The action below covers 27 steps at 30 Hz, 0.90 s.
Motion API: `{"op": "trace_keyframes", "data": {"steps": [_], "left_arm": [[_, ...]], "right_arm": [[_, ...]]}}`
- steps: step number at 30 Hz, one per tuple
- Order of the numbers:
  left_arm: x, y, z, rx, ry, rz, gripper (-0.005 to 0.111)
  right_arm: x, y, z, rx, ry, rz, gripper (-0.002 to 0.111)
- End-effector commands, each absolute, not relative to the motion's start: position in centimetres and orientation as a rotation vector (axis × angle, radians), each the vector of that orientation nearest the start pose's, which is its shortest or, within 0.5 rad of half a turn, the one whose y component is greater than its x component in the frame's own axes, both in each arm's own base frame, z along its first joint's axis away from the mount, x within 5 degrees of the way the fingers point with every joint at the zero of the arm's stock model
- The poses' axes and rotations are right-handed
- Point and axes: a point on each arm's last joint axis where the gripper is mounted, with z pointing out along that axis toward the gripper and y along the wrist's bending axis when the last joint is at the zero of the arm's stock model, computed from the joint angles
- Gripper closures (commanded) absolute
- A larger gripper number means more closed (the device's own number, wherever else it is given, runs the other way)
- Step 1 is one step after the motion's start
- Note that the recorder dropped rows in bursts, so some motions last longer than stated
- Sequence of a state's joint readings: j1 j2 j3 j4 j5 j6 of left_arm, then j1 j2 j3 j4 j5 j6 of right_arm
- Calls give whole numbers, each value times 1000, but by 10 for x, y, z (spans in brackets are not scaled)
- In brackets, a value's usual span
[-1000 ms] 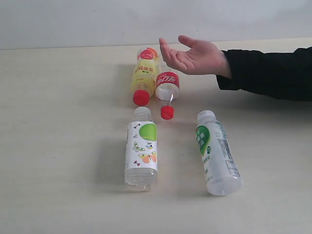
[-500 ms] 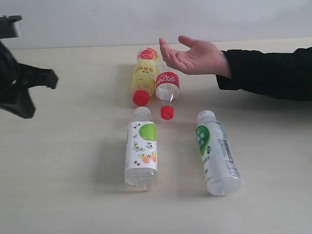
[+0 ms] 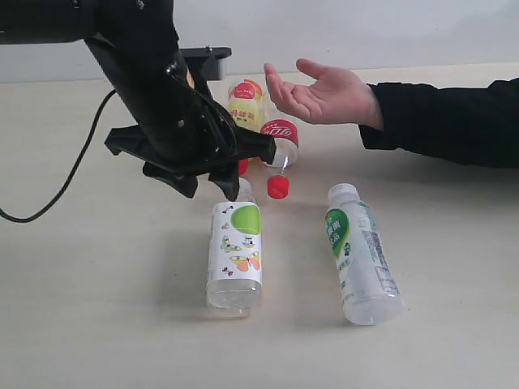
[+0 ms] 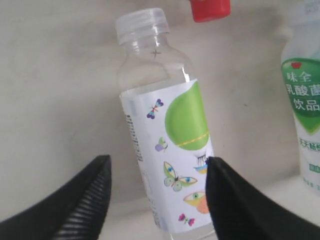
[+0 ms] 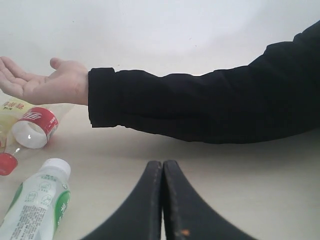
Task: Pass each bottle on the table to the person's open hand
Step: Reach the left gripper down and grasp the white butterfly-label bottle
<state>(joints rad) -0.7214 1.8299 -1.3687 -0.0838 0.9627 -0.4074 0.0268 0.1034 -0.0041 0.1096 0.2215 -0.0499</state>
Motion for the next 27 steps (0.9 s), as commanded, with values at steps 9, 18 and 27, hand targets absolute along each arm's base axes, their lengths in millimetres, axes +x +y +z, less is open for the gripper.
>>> {"op": "trace_keyframes", "data": {"steps": [9, 18, 27], "left_arm": [[277, -274, 191, 408, 2968, -300, 46], [277, -275, 174, 407, 3028, -250, 19], [281, -278, 153, 336, 3063, -224, 30]], "right_arm": [[63, 3, 188, 9, 1802, 72, 108], [63, 3, 188, 9, 1804, 72, 108], [63, 3, 188, 9, 1804, 72, 108]]}}
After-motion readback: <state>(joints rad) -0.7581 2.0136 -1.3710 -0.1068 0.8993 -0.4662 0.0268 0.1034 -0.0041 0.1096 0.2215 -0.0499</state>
